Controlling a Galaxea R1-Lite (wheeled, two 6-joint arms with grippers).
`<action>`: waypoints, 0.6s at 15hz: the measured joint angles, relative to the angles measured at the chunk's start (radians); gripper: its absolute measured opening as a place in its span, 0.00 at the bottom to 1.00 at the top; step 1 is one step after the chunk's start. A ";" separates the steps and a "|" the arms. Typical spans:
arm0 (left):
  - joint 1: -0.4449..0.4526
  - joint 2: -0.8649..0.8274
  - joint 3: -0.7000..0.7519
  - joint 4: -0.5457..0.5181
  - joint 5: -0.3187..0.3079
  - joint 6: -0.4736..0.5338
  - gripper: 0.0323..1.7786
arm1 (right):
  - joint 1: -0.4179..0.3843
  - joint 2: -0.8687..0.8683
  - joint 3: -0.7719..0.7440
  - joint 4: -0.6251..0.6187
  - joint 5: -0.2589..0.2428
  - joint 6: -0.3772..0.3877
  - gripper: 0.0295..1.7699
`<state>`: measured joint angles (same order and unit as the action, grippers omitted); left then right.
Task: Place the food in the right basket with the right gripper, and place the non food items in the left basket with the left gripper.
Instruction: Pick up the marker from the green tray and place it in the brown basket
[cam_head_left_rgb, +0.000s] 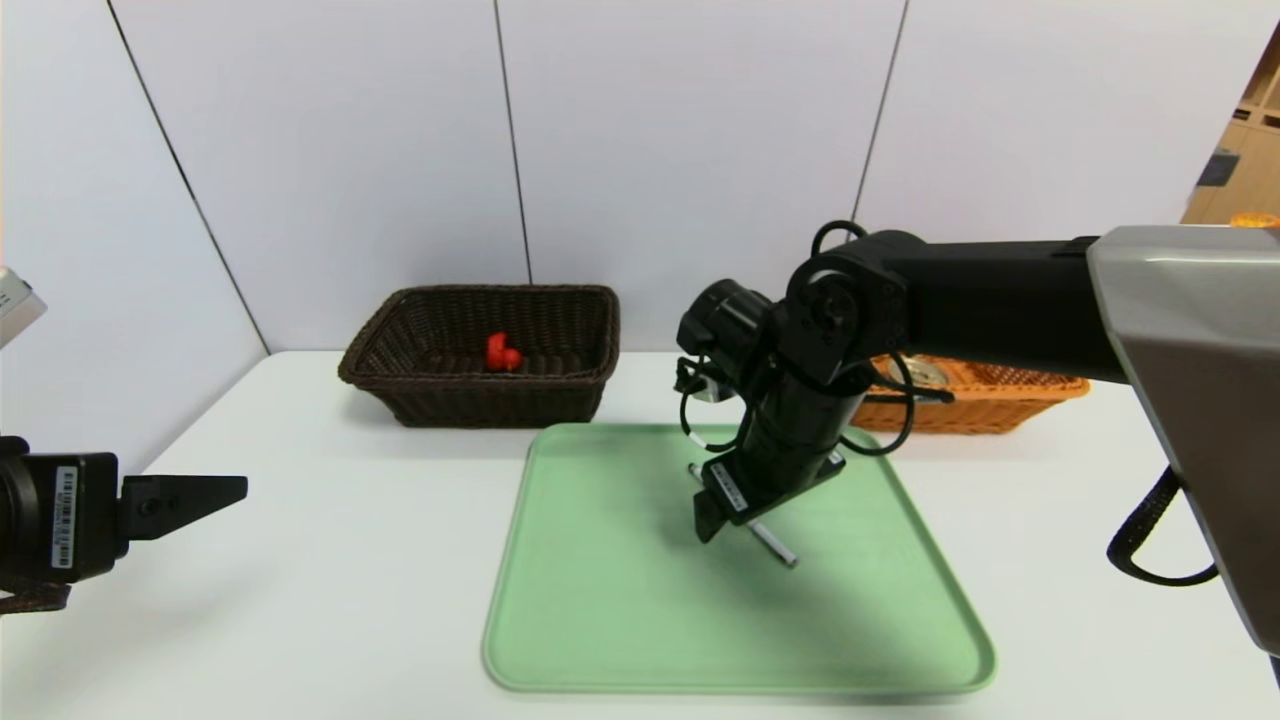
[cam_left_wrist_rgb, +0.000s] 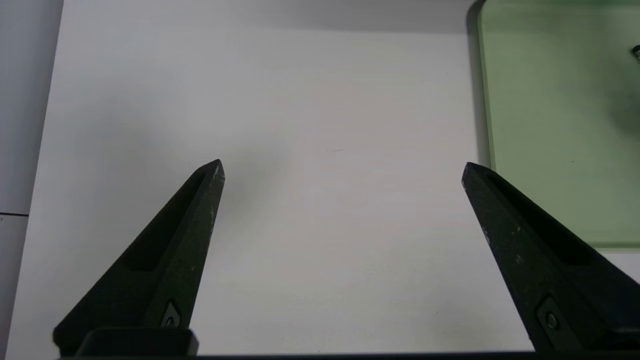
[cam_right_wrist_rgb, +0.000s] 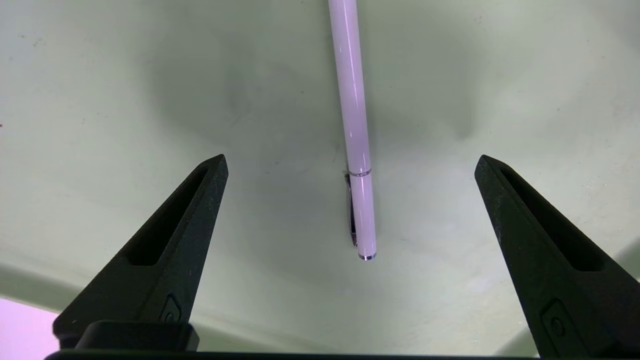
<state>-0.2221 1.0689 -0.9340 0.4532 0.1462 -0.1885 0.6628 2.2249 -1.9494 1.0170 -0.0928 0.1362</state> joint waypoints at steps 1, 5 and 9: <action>0.000 0.000 0.000 0.000 0.000 0.000 0.95 | 0.004 -0.002 0.000 0.000 0.000 -0.003 0.96; 0.000 -0.003 0.000 0.000 0.000 0.000 0.95 | 0.011 -0.002 0.000 0.006 -0.007 -0.008 0.96; 0.000 -0.007 0.002 0.000 0.000 0.000 0.95 | 0.013 0.001 0.000 0.010 -0.010 -0.008 0.96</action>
<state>-0.2221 1.0621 -0.9321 0.4532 0.1462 -0.1889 0.6753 2.2255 -1.9498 1.0274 -0.1023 0.1283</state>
